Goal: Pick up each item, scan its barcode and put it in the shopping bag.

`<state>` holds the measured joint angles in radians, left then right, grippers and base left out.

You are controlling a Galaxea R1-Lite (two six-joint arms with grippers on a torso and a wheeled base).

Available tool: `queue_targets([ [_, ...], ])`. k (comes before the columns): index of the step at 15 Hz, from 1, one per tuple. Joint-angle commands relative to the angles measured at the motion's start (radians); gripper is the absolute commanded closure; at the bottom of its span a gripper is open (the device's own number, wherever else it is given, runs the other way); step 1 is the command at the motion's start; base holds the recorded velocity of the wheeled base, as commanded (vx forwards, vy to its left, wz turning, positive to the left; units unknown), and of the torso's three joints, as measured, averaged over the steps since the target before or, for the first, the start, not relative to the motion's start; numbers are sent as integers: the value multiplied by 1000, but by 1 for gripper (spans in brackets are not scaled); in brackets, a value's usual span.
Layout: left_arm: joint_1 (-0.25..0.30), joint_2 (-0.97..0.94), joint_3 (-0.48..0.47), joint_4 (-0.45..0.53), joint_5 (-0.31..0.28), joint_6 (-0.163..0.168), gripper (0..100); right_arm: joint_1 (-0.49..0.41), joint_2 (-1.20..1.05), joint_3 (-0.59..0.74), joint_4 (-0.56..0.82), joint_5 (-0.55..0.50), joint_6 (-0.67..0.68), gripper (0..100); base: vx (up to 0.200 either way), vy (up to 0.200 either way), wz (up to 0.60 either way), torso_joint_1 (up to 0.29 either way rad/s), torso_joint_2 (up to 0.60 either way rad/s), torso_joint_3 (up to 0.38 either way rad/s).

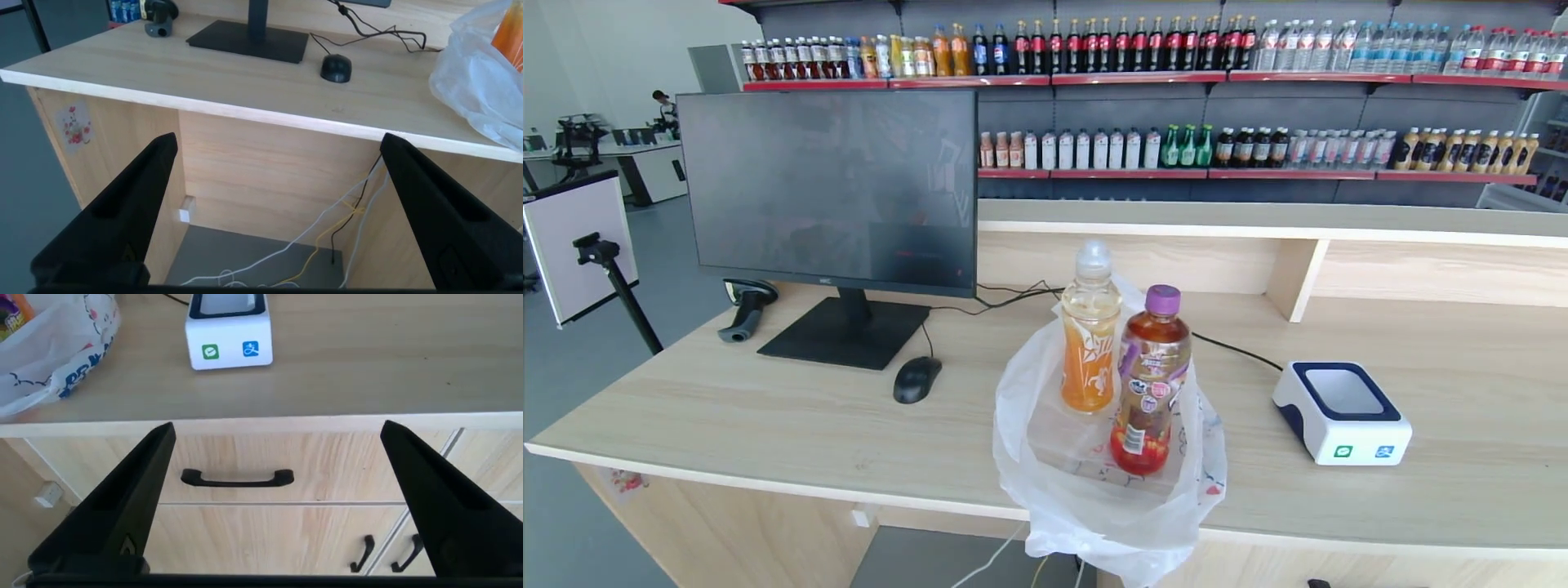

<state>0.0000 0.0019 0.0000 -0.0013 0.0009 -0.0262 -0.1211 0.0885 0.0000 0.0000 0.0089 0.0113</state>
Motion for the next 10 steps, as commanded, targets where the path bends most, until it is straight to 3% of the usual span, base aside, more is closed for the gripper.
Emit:
queue_targets([
  [1, 0, 0, 0, 0, 1, -1, 0, 0, 5, 0, 0, 0, 1, 0, -200, 0, 0, -12, 2, 7],
  [5, 0, 0, 0, 0, 1, 2, 0, 0, 5, 0, 0, 0, 1, 0, -200, 0, 0, 0, 1, 2],
  [10, 0, 0, 0, 0, 1, 5, 0, 0, 5, 0, 0, 0, -5, 0, 0, 0, 0, 0, 0, 0],
])
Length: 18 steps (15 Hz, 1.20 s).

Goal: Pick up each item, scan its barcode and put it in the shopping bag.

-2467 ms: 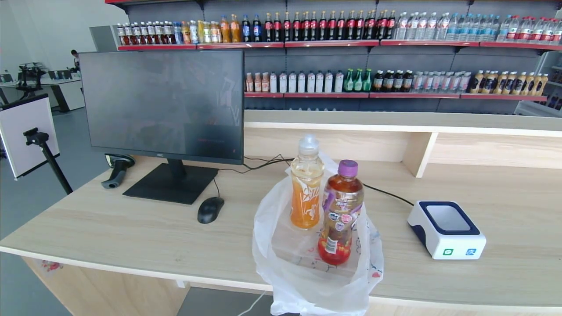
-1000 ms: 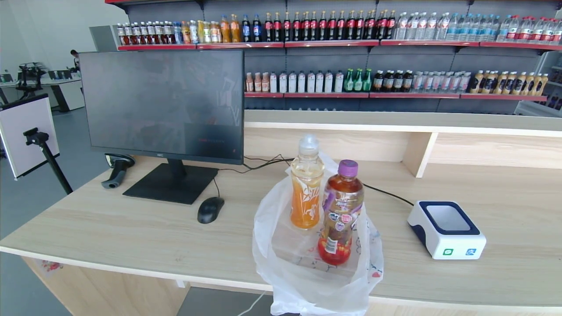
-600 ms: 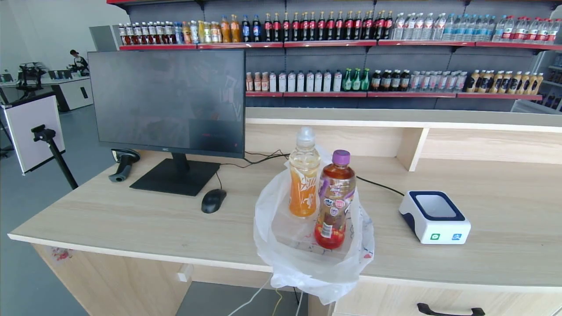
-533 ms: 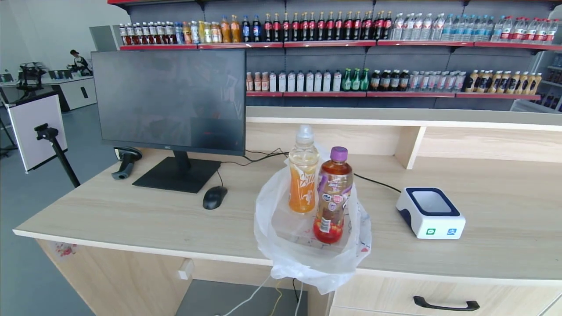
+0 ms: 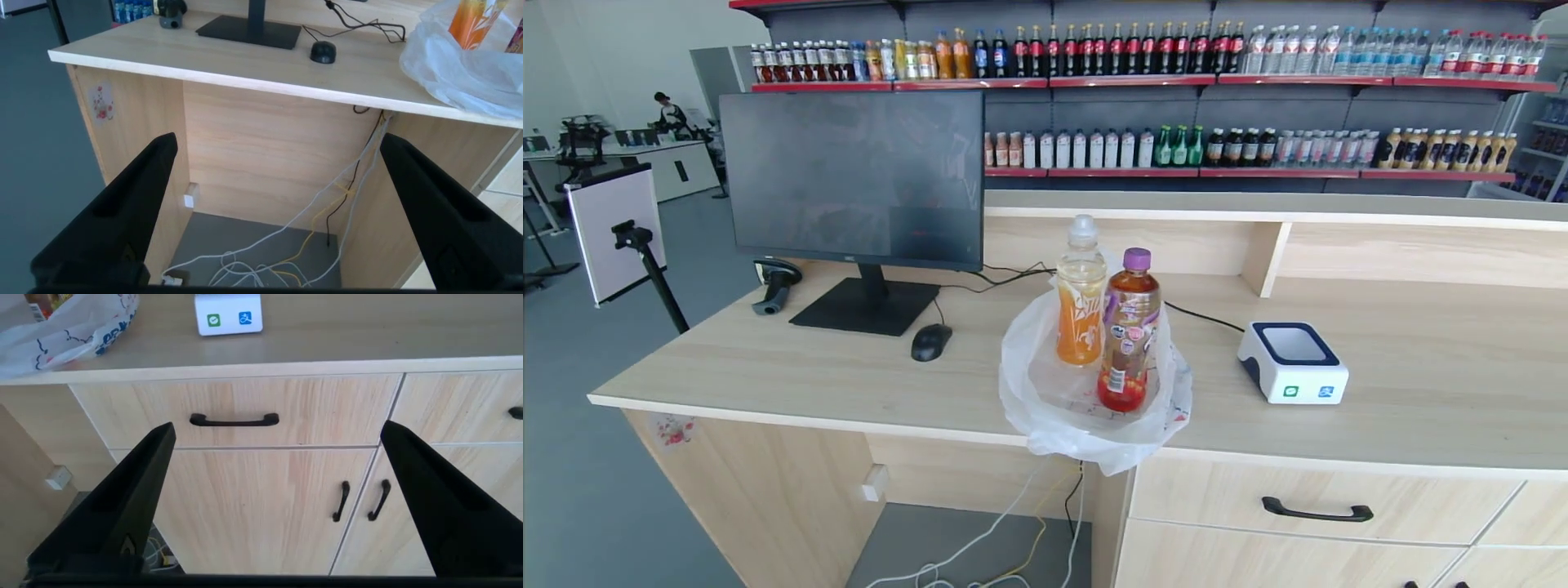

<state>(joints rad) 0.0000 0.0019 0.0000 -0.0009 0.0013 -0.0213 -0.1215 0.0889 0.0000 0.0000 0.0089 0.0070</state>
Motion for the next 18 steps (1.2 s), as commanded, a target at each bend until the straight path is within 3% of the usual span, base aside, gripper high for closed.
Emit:
queue_targets([
  [1, 0, 0, 0, -1, 0, 0, 0, 2, 5, 0, 0, 0, 2, 0, 0, 0, 0, 0, 0, 0],
  [9, 0, 0, 0, -1, 0, 0, 0, 2, 5, 0, 0, 0, 4, 0, 0, -200, 0, 4, 2, 2],
  [12, 0, 0, 0, -1, 0, 0, 0, 2, 5, 0, 0, 0, 4, 0, 0, -200, -600, 2, 5, 2],
  [16, 0, 0, 0, -1, 0, 0, 0, 0, 5, 0, 0, 0, 5, 0, 0, -200, 0, 1, 2, 2],
  [18, -2, 0, 0, -1, 0, 0, 0, 0, 5, 0, 0, 0, 5, 0, 0, 0, 0, 0, 0, 0],
])
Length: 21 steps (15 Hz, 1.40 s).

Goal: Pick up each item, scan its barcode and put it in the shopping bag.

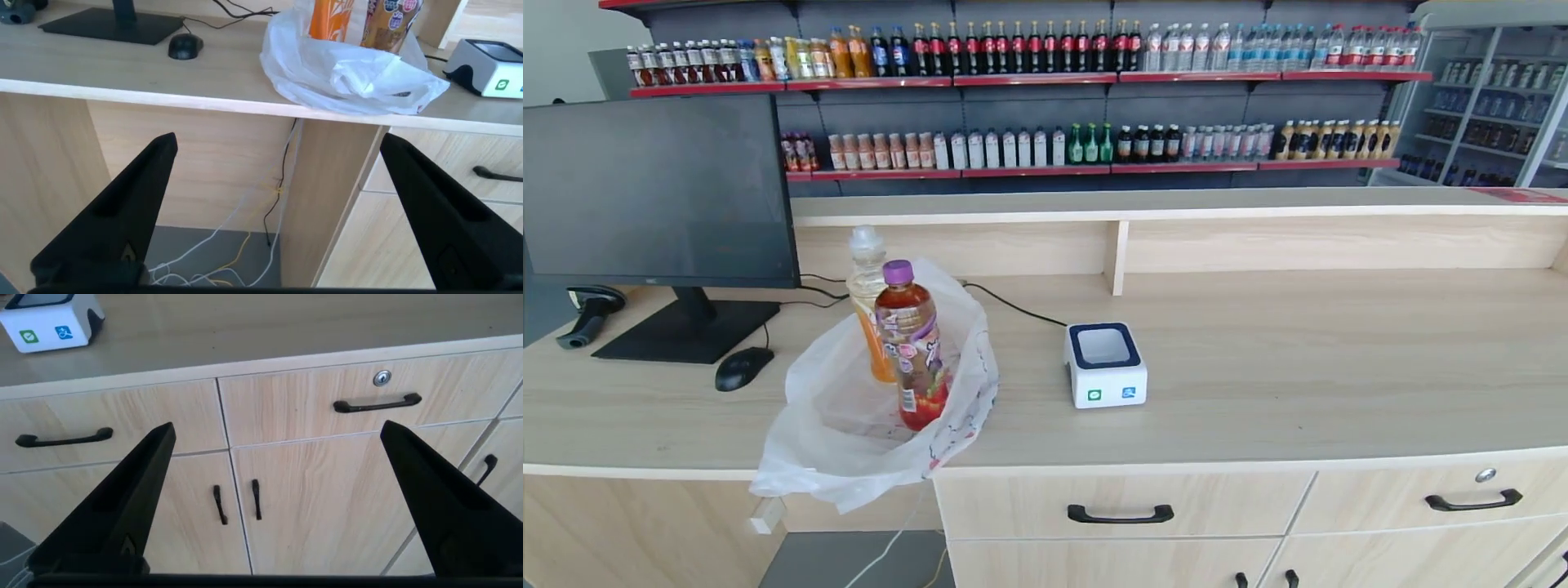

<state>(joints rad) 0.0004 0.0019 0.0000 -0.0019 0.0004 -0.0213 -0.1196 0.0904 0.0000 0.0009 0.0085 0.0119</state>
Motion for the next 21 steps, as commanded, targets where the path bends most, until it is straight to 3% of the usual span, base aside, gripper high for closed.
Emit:
queue_targets([
  [1, 0, 0, 0, 0, 1, 0, 0, -2, 3, 0, -2, 1, 0, 0, 0, 0, 0, 0, 0, 0],
  [4, 0, 0, 0, 0, 1, -2, 0, -2, 3, 0, -1, 1, -1, 0, 0, 0, 0, 0, 0, 0],
  [11, 0, 0, 0, 0, 1, -5, 0, -2, 3, 0, -1, 1, 2, 0, -200, 0, 0, -1, 4, 2],
  [13, 0, 0, 0, 0, 1, -3, 0, -2, 3, 0, -2, 1, 2, 0, -200, 200, 0, 2, 2, 2],
  [21, 0, 0, 0, 0, 1, -2, 0, -2, 3, 0, -1, 1, 8, 0, 0, 0, 0, 0, 0, 0],
])
